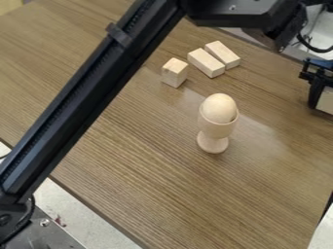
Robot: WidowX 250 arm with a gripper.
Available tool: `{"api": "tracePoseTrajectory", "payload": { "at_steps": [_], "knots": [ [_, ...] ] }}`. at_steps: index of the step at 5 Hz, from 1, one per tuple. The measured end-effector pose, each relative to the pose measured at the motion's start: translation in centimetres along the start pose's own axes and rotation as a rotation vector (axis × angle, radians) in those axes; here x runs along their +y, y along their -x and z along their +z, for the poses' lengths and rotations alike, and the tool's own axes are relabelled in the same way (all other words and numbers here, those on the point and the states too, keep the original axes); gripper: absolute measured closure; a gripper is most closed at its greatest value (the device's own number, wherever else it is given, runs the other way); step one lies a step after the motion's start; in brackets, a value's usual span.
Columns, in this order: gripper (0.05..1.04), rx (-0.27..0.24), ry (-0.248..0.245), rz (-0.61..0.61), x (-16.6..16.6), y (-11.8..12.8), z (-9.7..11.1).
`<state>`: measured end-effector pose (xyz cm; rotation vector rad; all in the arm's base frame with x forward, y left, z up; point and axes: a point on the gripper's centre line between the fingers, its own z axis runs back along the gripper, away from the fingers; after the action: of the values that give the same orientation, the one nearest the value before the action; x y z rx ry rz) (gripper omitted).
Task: Move the block to the right side of the table
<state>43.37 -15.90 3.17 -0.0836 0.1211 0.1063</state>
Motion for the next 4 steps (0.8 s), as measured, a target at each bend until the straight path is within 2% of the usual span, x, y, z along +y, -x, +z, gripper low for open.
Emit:
{"api": "tracePoseTrajectory", "payload": {
  "at_steps": [1, 2, 3, 4],
  "knots": [
    [0.495, 0.005, -0.036, 0.030, 1.1, 1.1, -0.2],
    [0.426, -0.051, -0.040, 0.056, 1.8, 2.1, 0.9],
    [0.146, -0.109, -0.038, 0.070, 2.1, 2.7, 1.2],
    [0.079, -0.135, -0.026, 0.053, 1.6, 3.1, 1.0]
  ]
}}
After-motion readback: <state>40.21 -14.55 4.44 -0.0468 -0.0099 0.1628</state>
